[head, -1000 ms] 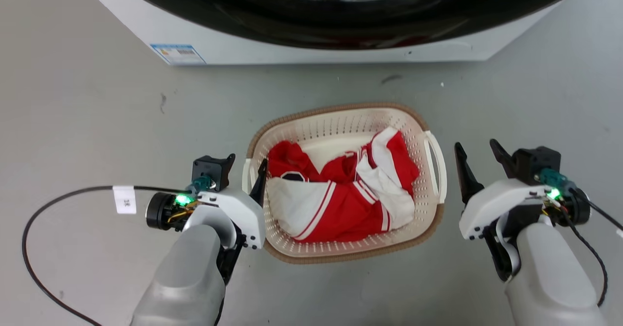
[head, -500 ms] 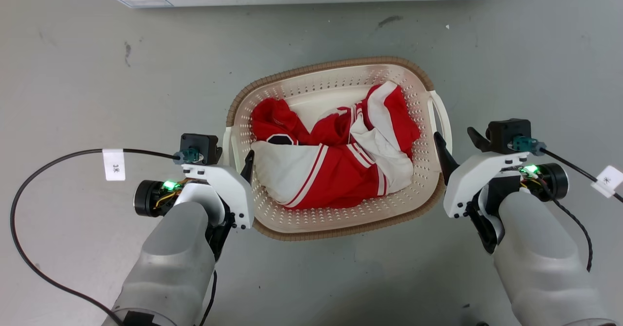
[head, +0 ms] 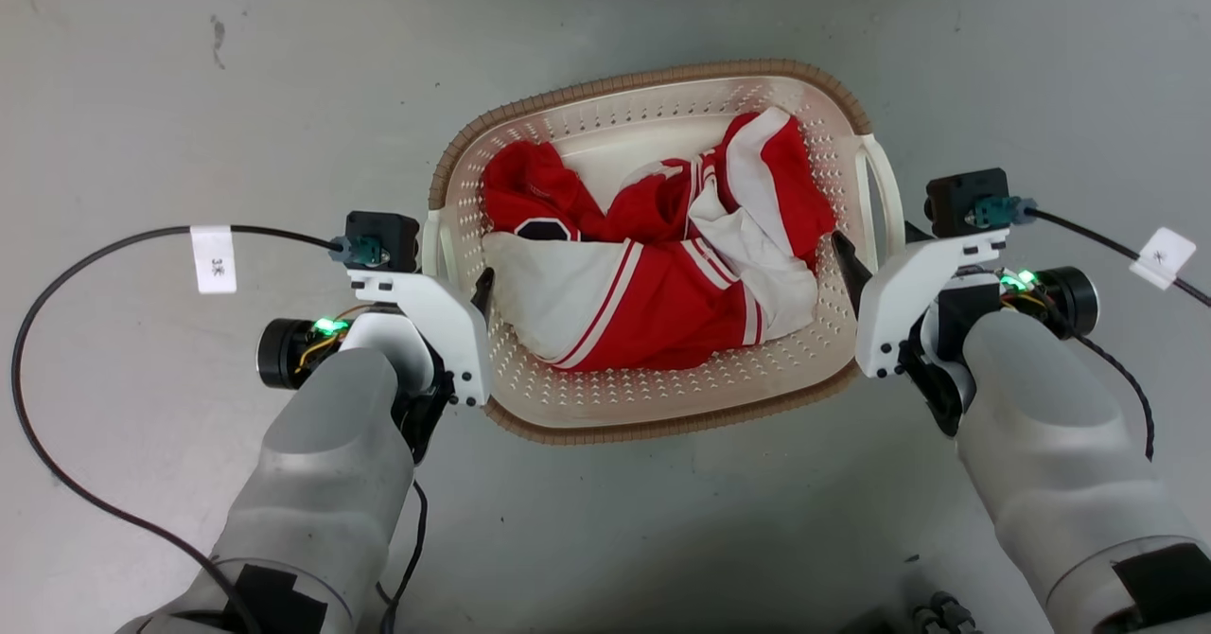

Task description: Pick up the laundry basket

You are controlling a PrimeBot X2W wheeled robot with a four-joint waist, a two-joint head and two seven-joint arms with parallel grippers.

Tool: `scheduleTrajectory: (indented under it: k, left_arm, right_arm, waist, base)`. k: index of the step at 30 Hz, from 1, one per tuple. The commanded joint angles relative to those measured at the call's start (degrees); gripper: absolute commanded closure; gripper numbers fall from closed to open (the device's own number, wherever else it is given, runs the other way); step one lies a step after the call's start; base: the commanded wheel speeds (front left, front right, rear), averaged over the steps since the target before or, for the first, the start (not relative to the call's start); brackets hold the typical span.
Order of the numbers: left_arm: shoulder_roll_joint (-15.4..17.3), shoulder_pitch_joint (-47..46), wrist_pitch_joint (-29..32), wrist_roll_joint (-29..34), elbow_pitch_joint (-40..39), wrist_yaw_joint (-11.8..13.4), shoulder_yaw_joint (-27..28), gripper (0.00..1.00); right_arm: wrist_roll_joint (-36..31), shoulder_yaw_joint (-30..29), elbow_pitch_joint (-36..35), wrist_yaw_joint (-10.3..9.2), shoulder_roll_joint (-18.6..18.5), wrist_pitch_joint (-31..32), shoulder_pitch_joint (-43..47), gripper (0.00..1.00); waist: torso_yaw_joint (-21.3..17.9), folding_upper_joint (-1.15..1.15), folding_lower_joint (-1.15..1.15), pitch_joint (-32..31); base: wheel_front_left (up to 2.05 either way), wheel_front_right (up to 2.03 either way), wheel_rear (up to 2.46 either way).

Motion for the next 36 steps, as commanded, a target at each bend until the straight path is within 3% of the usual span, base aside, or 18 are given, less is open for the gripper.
scheduleTrajectory:
  k: [1, 3, 4, 5, 6, 21, 36]
  left_arm:
    - [0.12, -1.01, 1.09, -1.14, -0.19, 0.05, -0.61, 0.0]
    - [0.1, -1.37, 2.53, -2.46, -0.38, 0.04, -1.28, 0.0]
    - [0.24, -1.6, 2.78, -3.06, -0.64, 0.04, -1.55, 0.0]
    - [0.25, -1.66, 3.41, -3.75, -0.82, 0.04, -1.94, 0.6]
    - [0.21, -1.5, 4.07, -4.49, -1.0, 0.04, -2.46, 1.0]
    - [0.82, -1.35, 7.03, -11.28, -2.89, -0.12, -9.09, 1.0]
    - [-0.35, 0.84, 18.35, -20.14, -4.36, -0.37, -15.59, 1.0]
  right_arm:
    - [0.73, 0.83, 1.0, -0.02, -0.12, 0.59, -1.67, 0.0]
    - [1.91, 1.49, 1.83, -0.02, -0.04, 1.37, -2.71, 0.0]
    - [2.48, 1.91, 2.18, -0.02, 0.05, 1.89, -3.0, 0.51]
    - [3.0, 2.44, 2.33, -0.02, 0.15, 2.21, -3.31, 0.89]
    - [3.66, 2.86, 2.45, -0.02, 0.2, 2.39, -3.59, 1.0]
    - [10.83, 9.64, 2.86, 0.06, 0.25, 4.41, -2.99, 1.0]
    - [20.21, 16.67, 2.31, 0.33, 0.49, 17.23, 2.45, 1.0]
  waist:
    - [0.2, 0.0, -0.01, 0.93]
    - [0.22, 0.0, -0.01, 1.46]
    - [0.25, 0.0, -0.01, 1.65]
    - [0.23, 0.0, -0.01, 1.8]
    - [0.2, 0.0, -0.01, 1.91]
    - [0.45, 0.0, -0.01, 0.27]
    - [1.19, 0.0, -0.01, -15.77]
  base:
    - [0.0, 0.0, 0.0]
    - [0.0, 0.0, 0.0]
    - [0.0, 0.0, 0.0]
    - [0.0, 0.0, 0.0]
    - [0.0, 0.0, 0.0]
    - [0.0, 0.0, 0.0]
    - [0.0, 0.0, 0.0]
